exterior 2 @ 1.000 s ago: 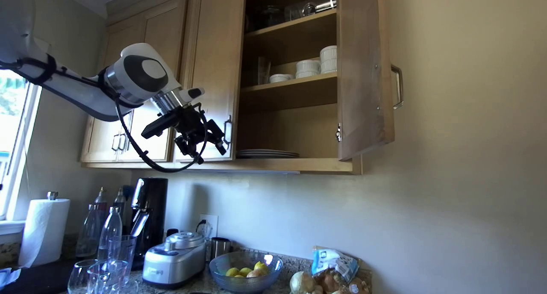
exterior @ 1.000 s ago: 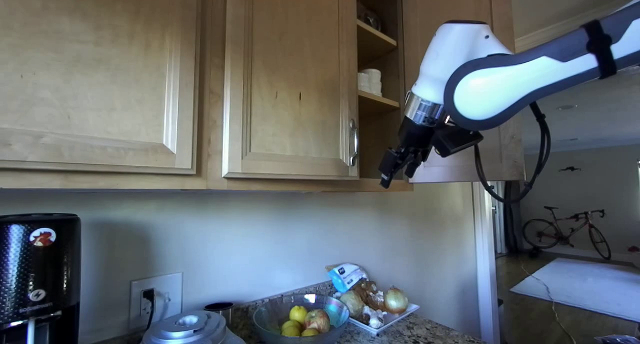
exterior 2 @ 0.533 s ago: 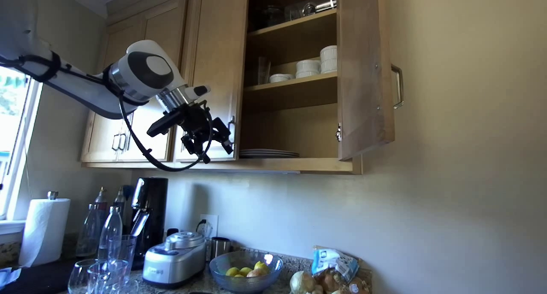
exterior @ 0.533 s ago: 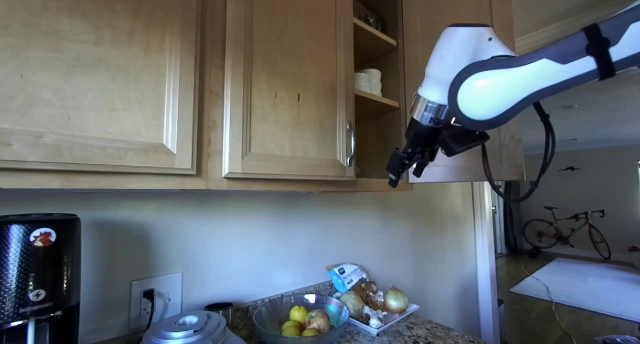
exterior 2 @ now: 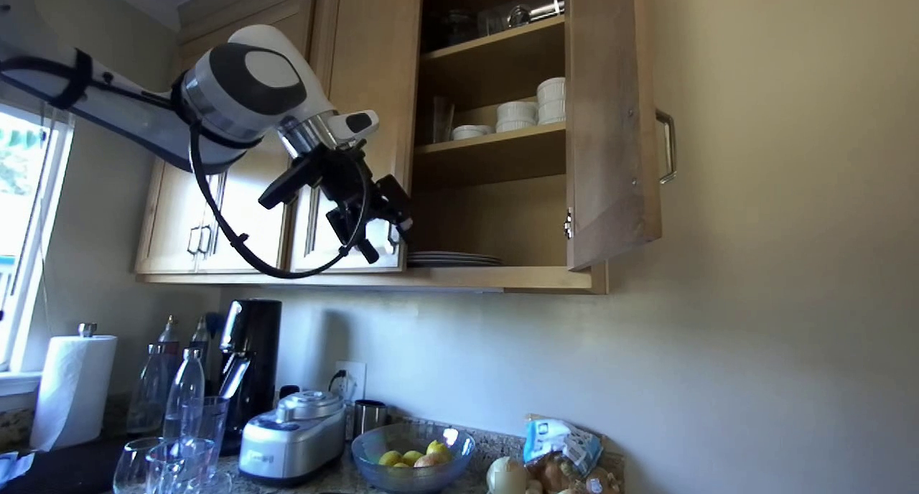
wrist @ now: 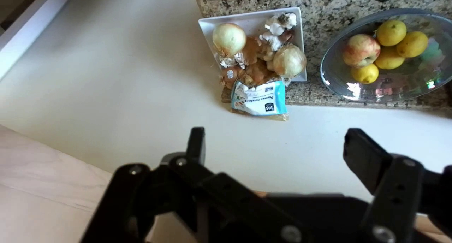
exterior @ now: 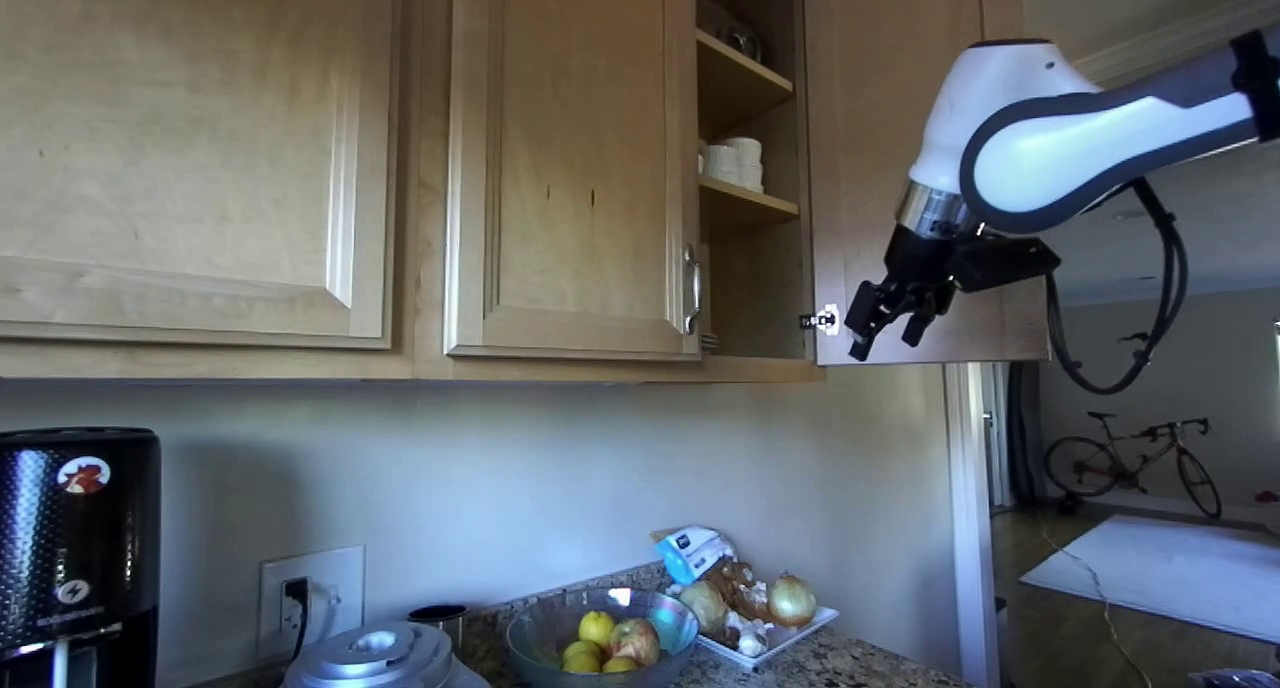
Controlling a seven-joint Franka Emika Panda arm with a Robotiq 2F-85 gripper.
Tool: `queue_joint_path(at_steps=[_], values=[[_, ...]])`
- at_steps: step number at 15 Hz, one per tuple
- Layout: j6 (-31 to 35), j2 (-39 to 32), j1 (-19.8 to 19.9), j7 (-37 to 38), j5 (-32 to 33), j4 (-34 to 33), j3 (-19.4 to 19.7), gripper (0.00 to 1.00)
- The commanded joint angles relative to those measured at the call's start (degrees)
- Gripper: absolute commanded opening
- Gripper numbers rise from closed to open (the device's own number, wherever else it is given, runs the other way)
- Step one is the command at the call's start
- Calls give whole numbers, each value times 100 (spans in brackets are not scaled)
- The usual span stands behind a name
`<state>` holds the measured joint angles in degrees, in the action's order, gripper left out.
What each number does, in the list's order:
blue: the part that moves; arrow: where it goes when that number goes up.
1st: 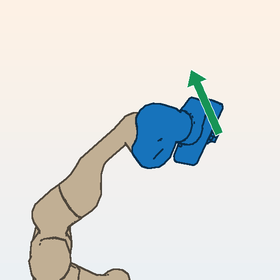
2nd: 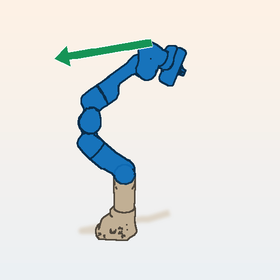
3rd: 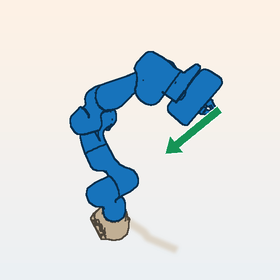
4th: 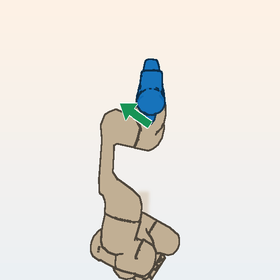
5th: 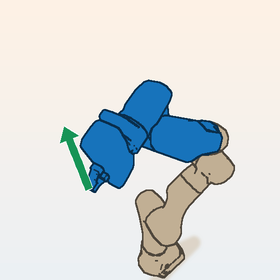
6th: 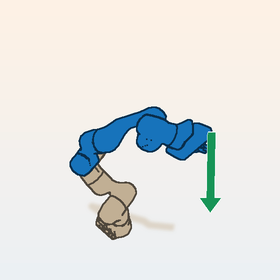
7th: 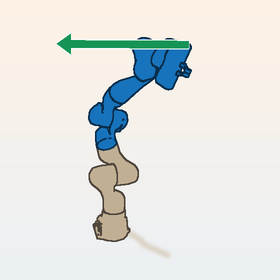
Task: Close the left and right cupboard doors
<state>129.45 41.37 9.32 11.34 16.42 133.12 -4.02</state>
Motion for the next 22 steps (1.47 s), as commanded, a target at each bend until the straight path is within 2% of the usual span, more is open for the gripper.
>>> queue_joint_path(at_steps=[1, 7, 14, 18, 19, 22], values=[[46, 663, 141, -181, 103, 313, 317, 100], [158, 978, 675, -408, 366, 197, 725, 100], [265, 918, 1224, -577, 771, -64, 1112, 100], [275, 823, 1262, -765, 772, -232, 1379, 100], [152, 866, 1260, -651, 705, -178, 1253, 100], [155, 858, 1268, -700, 698, -213, 1339, 100]])
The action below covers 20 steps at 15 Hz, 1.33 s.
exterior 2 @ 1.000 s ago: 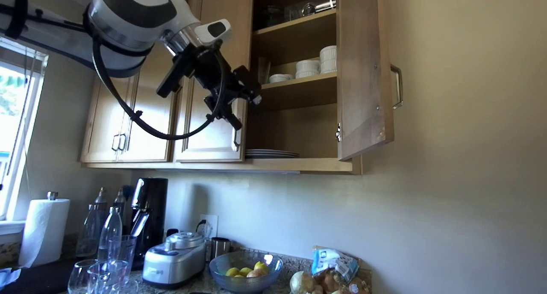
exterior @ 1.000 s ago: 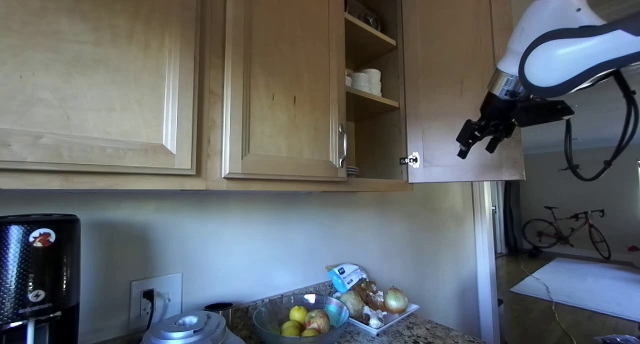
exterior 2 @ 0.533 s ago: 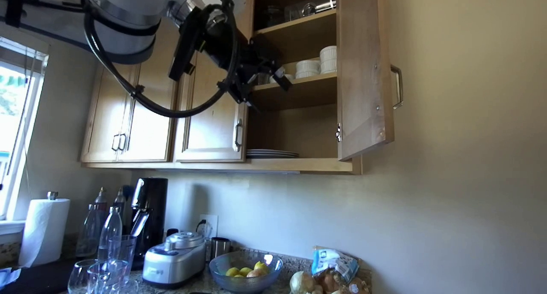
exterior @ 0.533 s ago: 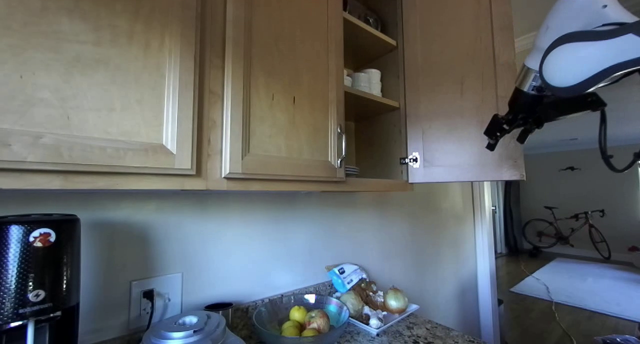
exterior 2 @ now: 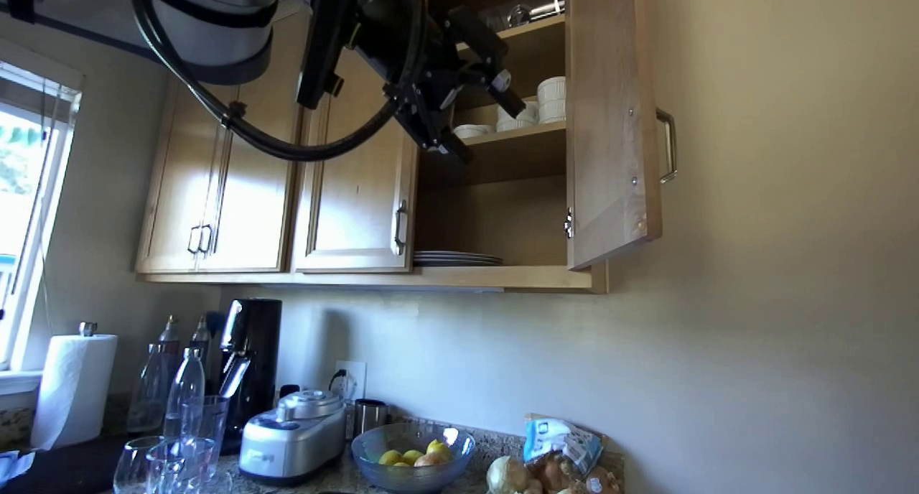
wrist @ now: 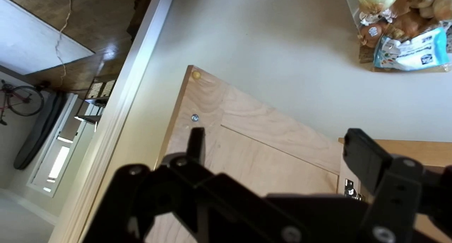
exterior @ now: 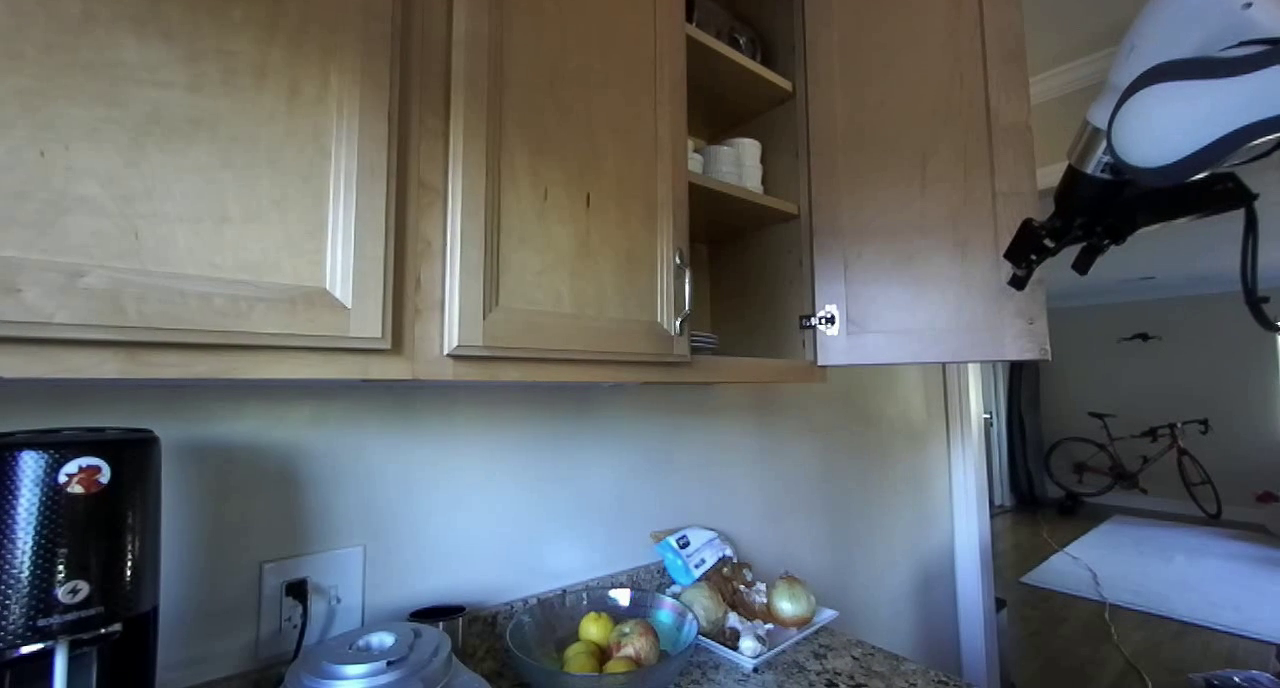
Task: Close the left and right cupboard doors
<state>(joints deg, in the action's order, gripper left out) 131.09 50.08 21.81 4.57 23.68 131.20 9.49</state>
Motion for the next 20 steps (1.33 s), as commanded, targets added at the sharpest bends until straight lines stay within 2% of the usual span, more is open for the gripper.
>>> queue_joint_path(at_steps=[1, 3, 5, 11, 14, 20], values=[[-8, -16, 19, -23, -28, -21, -14, 100], [-8, -19, 18, -22, -27, -21, -16, 100], [139, -124, 57, -156, 60, -113, 144, 100], [326, -632, 54, -715, -6, -596, 835, 100], [327, -885, -252, -1350, -255, -864, 1241, 100], [227, -1465, -627, -2317, -818, -1490, 1754, 100]])
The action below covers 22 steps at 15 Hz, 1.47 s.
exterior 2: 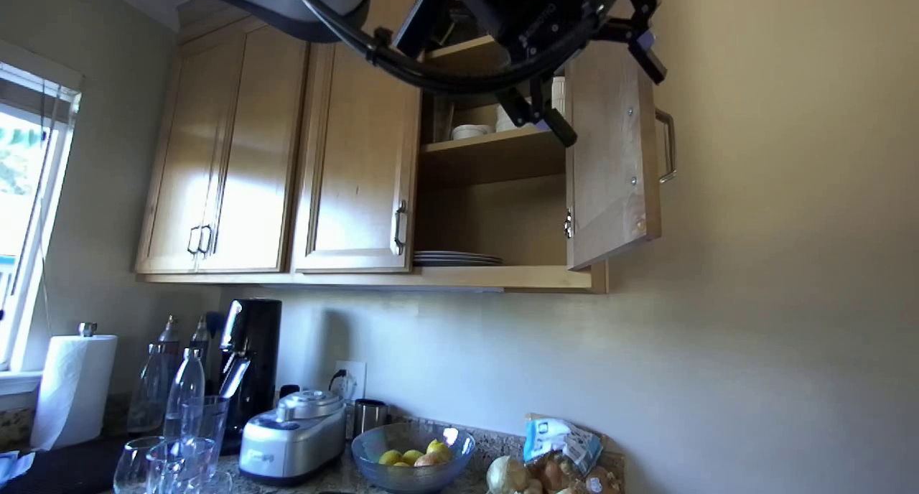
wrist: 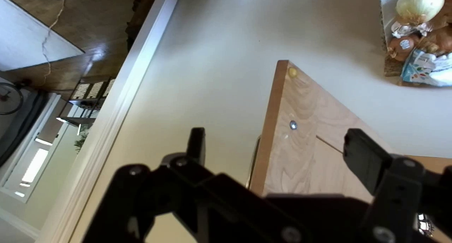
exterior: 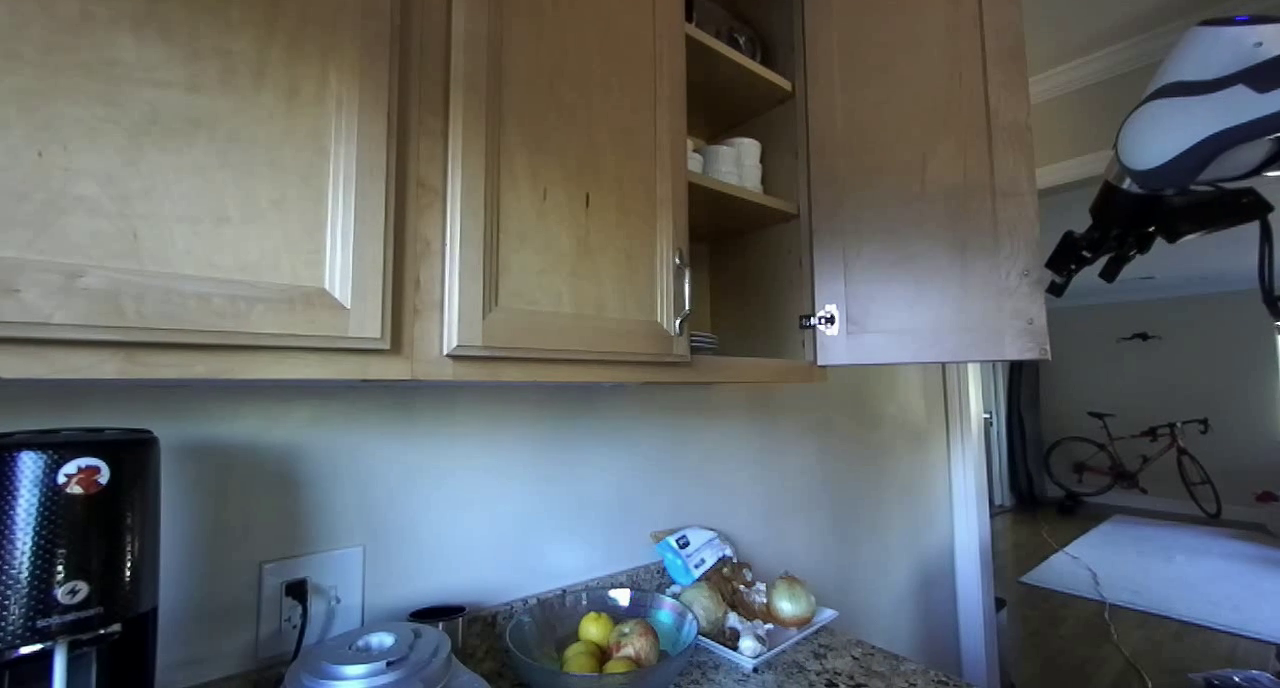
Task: Close the left and right cupboard doors
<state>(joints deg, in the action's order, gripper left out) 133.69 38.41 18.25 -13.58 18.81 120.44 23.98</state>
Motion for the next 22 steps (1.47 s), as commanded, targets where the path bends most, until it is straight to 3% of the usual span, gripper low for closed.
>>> queue_joint_path(at_steps=[1, 9, 16, 22], values=[[-46, -369, -314, -627, -437, -501, 370, 100], [-376, -851, -603, -1628, -1322, -1207, 940, 100], [-993, -903, -877, -2144, -1875, -1409, 973, 100], [-830, -940, -1087, -2473, -2184, -1437, 969, 100]])
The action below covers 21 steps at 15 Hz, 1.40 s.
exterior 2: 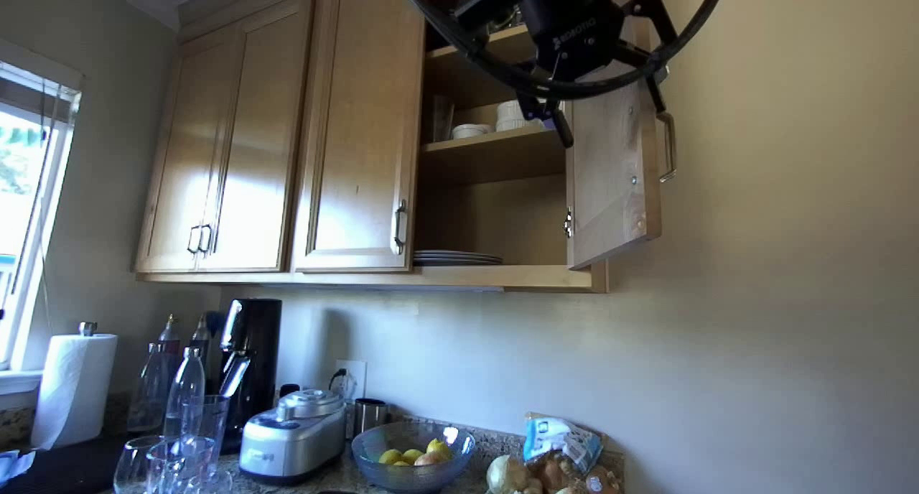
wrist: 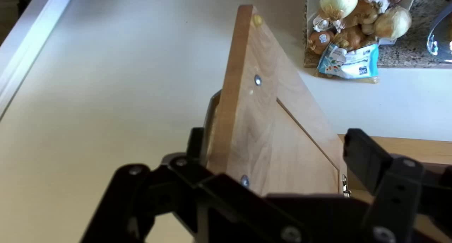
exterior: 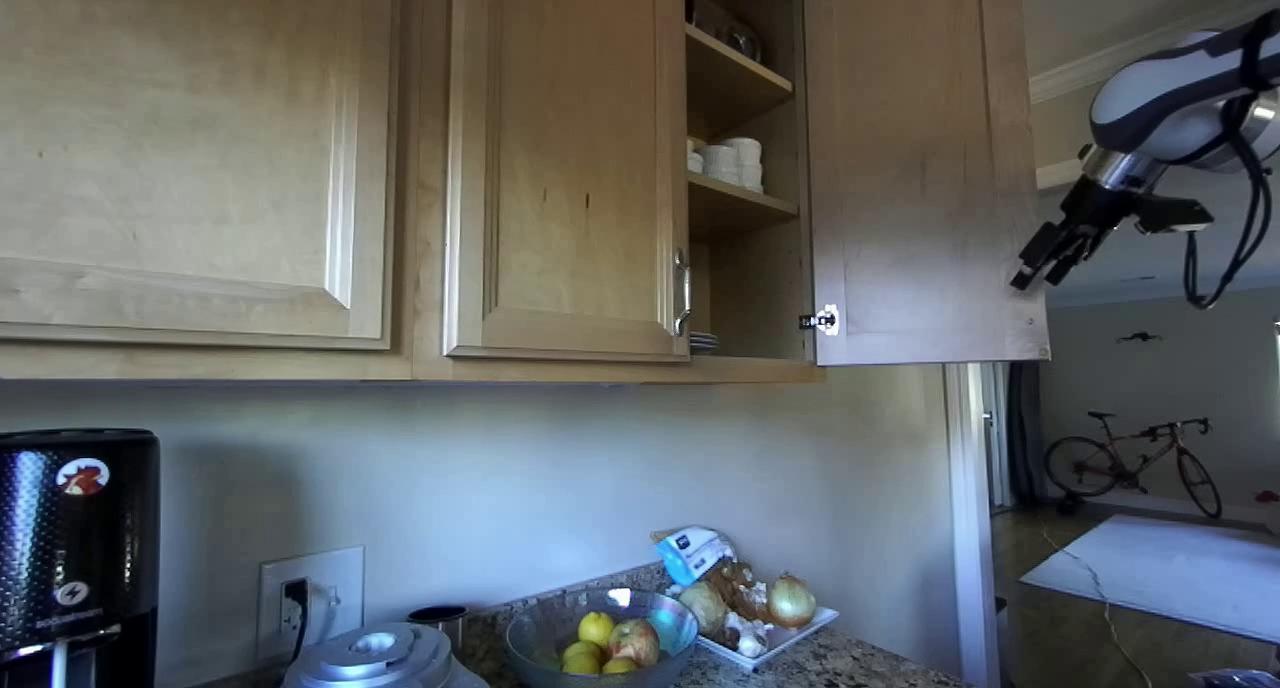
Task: Close the left and right cupboard doors
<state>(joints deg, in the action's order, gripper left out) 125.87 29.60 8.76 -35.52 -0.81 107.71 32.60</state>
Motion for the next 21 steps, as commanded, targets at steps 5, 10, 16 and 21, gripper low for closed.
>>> queue_joint_path(at_steps=[5, 10, 16, 21], values=[[-29, -26, -147, -555, -315, -115, 135, 100], [25, 54, -294, -866, -633, 25, 177, 100], [-113, 242, -334, -1156, -772, 225, -121, 100], [-534, 744, -179, -1018, -514, 590, -668, 100]])
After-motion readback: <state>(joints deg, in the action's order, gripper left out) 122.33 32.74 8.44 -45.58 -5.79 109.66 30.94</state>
